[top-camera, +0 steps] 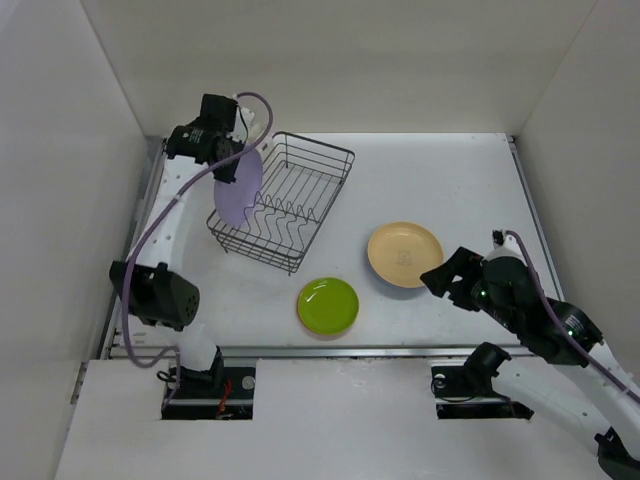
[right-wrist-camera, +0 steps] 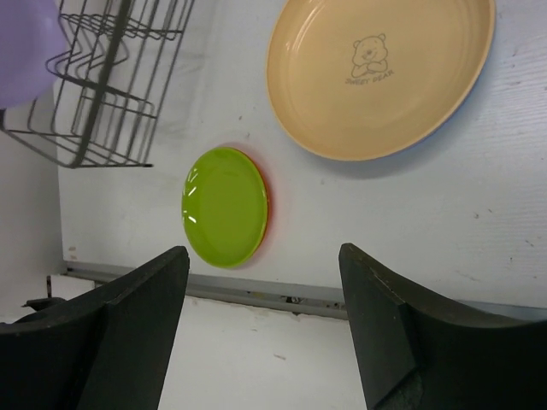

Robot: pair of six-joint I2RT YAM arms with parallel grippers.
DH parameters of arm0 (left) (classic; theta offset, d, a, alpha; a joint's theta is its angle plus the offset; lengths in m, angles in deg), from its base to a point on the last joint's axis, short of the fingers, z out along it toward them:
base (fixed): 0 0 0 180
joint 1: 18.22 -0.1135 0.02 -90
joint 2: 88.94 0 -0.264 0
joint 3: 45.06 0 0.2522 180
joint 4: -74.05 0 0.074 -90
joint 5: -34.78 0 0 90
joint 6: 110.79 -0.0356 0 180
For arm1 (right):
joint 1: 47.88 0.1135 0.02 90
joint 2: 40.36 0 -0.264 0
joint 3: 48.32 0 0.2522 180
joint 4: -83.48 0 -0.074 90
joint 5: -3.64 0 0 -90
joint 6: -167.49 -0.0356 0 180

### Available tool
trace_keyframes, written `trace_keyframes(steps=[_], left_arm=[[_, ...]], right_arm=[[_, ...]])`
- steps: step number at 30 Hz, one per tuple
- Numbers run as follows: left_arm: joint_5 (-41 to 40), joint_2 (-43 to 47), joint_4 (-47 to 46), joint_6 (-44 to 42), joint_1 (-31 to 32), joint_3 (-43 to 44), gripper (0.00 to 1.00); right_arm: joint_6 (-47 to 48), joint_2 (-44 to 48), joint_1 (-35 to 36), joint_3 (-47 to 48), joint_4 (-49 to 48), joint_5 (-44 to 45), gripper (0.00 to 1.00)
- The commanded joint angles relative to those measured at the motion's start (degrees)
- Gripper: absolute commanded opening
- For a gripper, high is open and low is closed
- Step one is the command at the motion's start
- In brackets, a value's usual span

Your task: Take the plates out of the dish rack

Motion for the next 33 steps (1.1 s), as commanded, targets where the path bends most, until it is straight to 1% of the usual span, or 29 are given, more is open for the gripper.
trace_keyframes(steps=[1, 2, 4, 5, 7, 8, 11, 12, 15, 16, 18, 19, 20, 22, 23, 25, 27, 28, 30, 32, 33], left_arm=[[3.70, 13.05, -3.14, 3.90, 0.65, 3.49, 0.00], [5.36, 16.20, -3.84, 3.91, 0.65, 2.44, 0.00], [8.09, 18.77, -4.55, 4.52, 0.65, -0.11, 0.00], [12.45, 20.70, -4.55, 4.52, 0.65, -0.64, 0.00], [17.57, 21.25, -2.45, 4.52, 0.65, -1.17, 0.00], [18.73, 21.25, -1.13, 5.22, 1.17, -1.17, 0.00], [19.53, 20.46, 0.28, 5.23, 1.18, -0.38, 0.00], [22.75, 19.85, 0.90, 5.23, 1.18, 0.23, 0.00], [31.36, 18.44, 4.67, 3.39, 1.18, 1.45, 0.00], [37.83, 17.13, 7.55, 2.60, 1.70, 1.46, 0.00], [43.93, 15.63, 10.55, -0.20, 2.49, 2.77, 0.00], [48.83, 13.71, 12.22, -1.53, 3.97, 2.78, 0.00], [50.54, 12.82, 15.37, -2.85, 4.95, 2.78, 0.00], [52.39, 10.62, 16.89, -4.52, 6.71, 1.91, 0.00], [52.40, 10.09, 16.90, -5.05, 8.11, 1.12, 0.00], [53.01, 8.95, 17.85, -6.01, 8.65, -0.12, 0.00], [56.70, 7.45, 21.01, -9.08, 8.65, -0.12, 0.00], [57.84, 7.45, 22.16, -10.14, 8.65, -0.12, 0.00], [59.95, 6.74, 24.88, -12.34, 8.65, 0.41, 0.00], [59.96, 6.74, 25.51, -13.93, 8.65, 0.41, 0.00], [59.44, 6.74, 25.51, -13.93, 8.65, 0.41, 0.00]], right_arm=[[2.58, -1.48, 0.47, 3.06, -4.31, -2.71, 0.77], [3.55, -2.27, 0.47, 3.07, -5.10, -3.67, 0.78], [5.74, -3.68, 0.47, 3.59, -8.35, -5.25, 0.81], [6.54, -4.38, 0.47, 3.59, -9.58, -6.22, 0.86], [8.12, -7.09, 0.47, 4.29, -13.43, -9.38, 0.90], [8.82, -8.24, 0.47, 5.17, -14.42, -10.79, 0.93], [10.49, -12.45, 0.47, 6.05, -18.36, -12.02, 0.97], [11.46, -13.43, 0.47, 6.75, -19.69, -12.55, 0.98], [12.87, -16.51, 1.00, 7.37, -25.14, -14.58, 1.00], [12.87, -17.30, 1.00, 7.37, -26.45, -16.06, 1.00], [13.40, -19.58, 1.78, 7.37, -30.75, -17.12, 1.00], [13.40, -20.63, 1.79, 7.37, -32.08, -17.65, 1.00], [13.40, -21.69, 3.36, 7.37, -33.31, -18.18, 1.00], [14.01, -25.38, 4.95, 7.90, -35.69, -18.18, 1.00], [14.02, -26.61, 6.61, 7.90, -35.70, -16.88, 1.00], [14.02, -29.77, 8.11, 9.04, -35.70, -14.24, 1.00], [13.41, -31.45, 8.82, 9.65, -34.91, -11.43, 1.00], [13.40, -32.67, 8.82, 9.66, -34.91, -11.41, 0.98], [12.87, -33.30, 8.82, 9.66, -35.86, -11.41, 0.79], [12.87, -33.30, 8.82, 9.66, -36.93, -12.12, 0.54], [12.35, -33.30, 8.82, 9.66, -37.62, -12.12, 0.27]])
